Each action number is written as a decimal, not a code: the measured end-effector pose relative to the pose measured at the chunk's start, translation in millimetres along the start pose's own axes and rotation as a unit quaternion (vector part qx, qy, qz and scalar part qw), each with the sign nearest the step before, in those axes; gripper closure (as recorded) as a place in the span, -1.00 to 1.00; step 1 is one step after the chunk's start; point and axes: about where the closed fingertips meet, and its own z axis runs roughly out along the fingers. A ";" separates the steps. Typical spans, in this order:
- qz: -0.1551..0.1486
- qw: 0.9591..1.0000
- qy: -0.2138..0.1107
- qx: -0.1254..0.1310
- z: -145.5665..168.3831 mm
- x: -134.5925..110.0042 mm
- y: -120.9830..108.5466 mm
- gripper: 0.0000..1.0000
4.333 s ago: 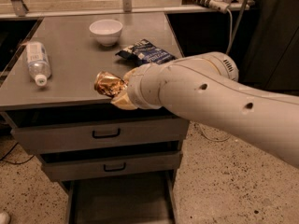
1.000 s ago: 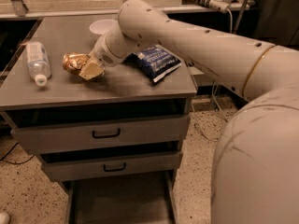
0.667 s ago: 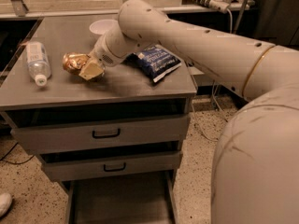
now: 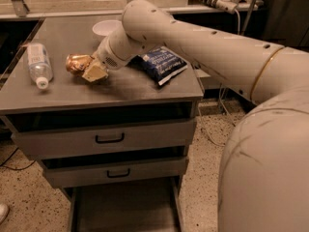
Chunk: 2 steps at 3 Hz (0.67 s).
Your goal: Pick orange can from bottom drawer and place on counter
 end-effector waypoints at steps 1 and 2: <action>0.000 1.000 0.000 0.000 0.1 0.0 0.1 -1.00; 0.000 1.000 0.000 0.000 0.1 0.0 0.1 -1.00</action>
Offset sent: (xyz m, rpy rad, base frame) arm 0.0000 0.0000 0.0000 0.0000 0.0000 0.0000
